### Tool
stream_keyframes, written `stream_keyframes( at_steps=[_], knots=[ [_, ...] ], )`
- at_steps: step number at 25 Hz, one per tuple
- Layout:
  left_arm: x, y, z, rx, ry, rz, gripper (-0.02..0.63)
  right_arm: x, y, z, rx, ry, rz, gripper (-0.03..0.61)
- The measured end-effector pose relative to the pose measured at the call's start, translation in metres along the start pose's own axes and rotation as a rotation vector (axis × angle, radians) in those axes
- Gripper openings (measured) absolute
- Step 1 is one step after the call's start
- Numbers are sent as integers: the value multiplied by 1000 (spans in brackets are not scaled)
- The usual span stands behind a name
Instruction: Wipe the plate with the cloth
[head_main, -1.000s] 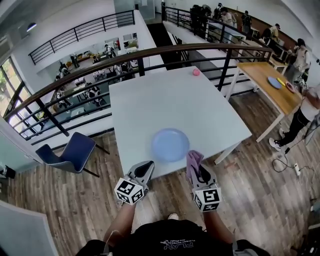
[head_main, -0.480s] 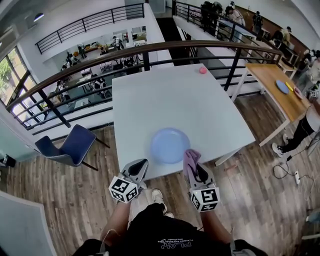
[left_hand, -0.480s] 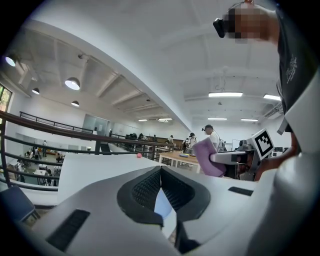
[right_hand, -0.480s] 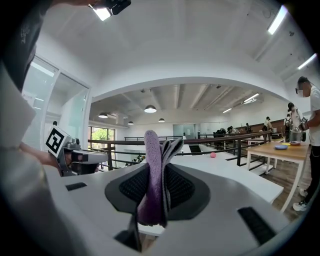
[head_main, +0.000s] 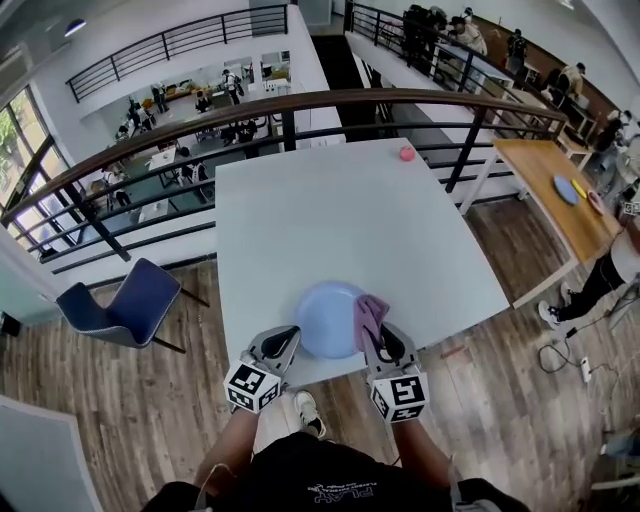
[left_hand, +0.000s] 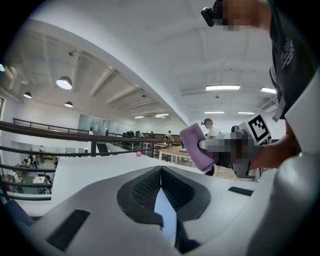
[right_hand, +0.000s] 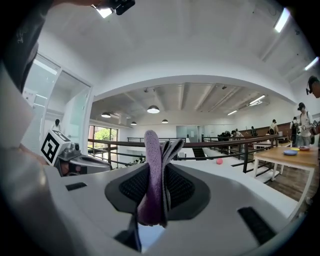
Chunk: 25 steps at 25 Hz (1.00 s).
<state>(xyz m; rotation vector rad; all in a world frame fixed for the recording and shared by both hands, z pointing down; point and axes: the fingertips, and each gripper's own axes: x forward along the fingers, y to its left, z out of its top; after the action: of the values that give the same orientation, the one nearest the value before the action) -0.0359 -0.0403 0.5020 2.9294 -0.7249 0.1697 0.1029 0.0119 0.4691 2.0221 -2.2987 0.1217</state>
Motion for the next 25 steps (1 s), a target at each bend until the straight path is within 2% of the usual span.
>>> stream_keyframes(
  at_steps=[6,13,17,22,25],
  knots=[
    [31,32,1,25,32,5,12,53,-4,14,13,-20,34,98],
    [45,78,14,-88,-27,-6,12,100,4,17,-28,35,42,98],
    [46,99,17,-100,-27,16,12,117,10,13,-39,62,56,98],
    [52,102,27,-112,-41,9,12,132,5,21,-51,47,61,98],
    [62,106,28,-129,-57,40,12,142,-1,21,-77,39,84,98]
  ],
)
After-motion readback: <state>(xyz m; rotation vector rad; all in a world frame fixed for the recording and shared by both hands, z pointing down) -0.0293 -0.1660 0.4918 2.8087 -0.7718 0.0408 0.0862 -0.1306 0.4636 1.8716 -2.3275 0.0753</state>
